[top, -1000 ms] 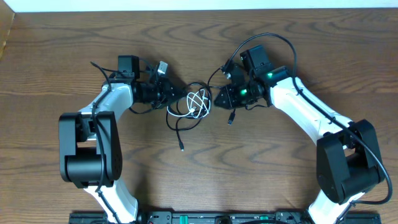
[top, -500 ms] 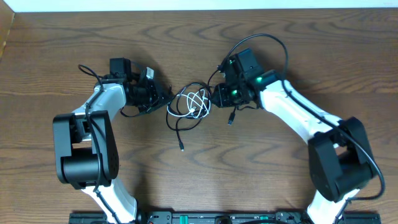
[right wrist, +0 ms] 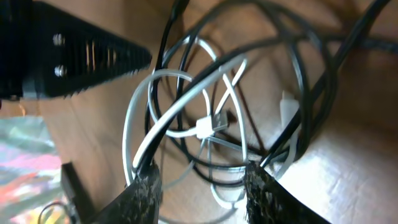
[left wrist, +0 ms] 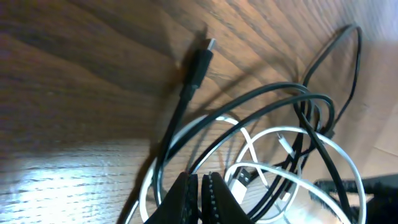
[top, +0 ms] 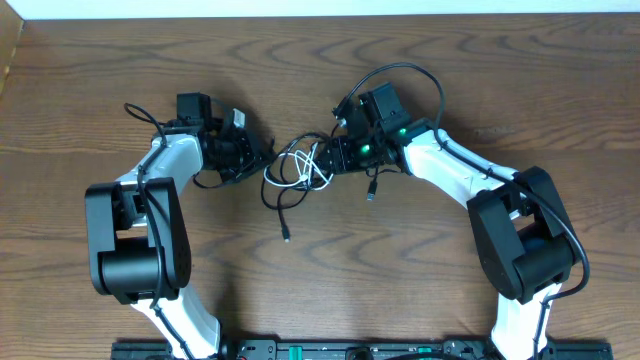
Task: Untangle cables
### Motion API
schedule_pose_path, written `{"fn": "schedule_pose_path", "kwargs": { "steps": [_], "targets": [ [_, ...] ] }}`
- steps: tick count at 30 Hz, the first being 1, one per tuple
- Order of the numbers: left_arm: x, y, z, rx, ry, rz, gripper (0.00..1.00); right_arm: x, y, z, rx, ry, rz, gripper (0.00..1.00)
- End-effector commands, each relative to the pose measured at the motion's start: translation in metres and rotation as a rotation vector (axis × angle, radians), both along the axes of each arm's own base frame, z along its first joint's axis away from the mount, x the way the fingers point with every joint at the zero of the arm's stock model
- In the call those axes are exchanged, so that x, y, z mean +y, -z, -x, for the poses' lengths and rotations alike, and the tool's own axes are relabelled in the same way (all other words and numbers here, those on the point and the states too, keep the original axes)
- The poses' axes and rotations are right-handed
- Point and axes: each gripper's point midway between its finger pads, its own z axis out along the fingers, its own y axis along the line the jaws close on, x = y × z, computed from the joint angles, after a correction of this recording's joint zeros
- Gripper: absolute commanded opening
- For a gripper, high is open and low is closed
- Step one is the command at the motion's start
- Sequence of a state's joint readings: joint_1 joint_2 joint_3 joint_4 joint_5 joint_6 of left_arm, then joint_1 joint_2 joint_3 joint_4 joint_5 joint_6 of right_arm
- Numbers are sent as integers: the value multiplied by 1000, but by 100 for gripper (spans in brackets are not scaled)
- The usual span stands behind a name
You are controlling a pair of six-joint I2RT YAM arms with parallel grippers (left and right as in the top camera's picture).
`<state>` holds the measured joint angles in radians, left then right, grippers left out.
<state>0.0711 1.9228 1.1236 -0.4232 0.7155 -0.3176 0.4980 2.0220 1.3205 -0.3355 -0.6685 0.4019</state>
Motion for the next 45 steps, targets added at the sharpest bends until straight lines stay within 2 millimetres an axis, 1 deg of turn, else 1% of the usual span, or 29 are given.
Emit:
{"fn": "schedule_pose_path", "kwargs": {
  "steps": [1,3,6,9,13,17,21,23,25,27,30,33,37,45],
  "targets": [
    [5,1,2,6,-15,-30,9,2,-1,10,39,-26,-15,40],
    [5,1,2,6,-15,-29,9,-4,5,9,41,-7,23,40],
    [5,1,2,6,-15,-29,9,-4,5,9,38,-5,26,39],
    [5,1,2,6,-14,-29,9,0,1,14,66,-21,-7,40],
    [5,1,2,6,-14,-29,9,-7,7,26,171,15,22,41],
    [5,1,2,6,-14,-29,9,-9,8,28,188,17,30,41],
    [5,1,2,6,-14,-29,9,-3,1,33,210,-10,-17,29],
    [5,1,2,6,-14,-29,9,-4,1,34,219,-10,-21,27],
    [5,1,2,6,-14,-29,9,-7,2,36,236,-5,-13,27],
    [5,1,2,6,-14,-29,9,-10,3,38,254,0,-3,30],
    [5,1,1,6,-15,-29,9,-12,3,36,256,6,-4,34],
    [5,1,1,6,-15,-29,9,-11,-1,37,261,-3,-25,36],
    [5,1,1,5,-14,-29,9,-9,-3,36,255,-13,-38,36],
    [5,1,1,5,-15,-29,9,-6,-4,25,192,-4,-40,38]
  ]
}}
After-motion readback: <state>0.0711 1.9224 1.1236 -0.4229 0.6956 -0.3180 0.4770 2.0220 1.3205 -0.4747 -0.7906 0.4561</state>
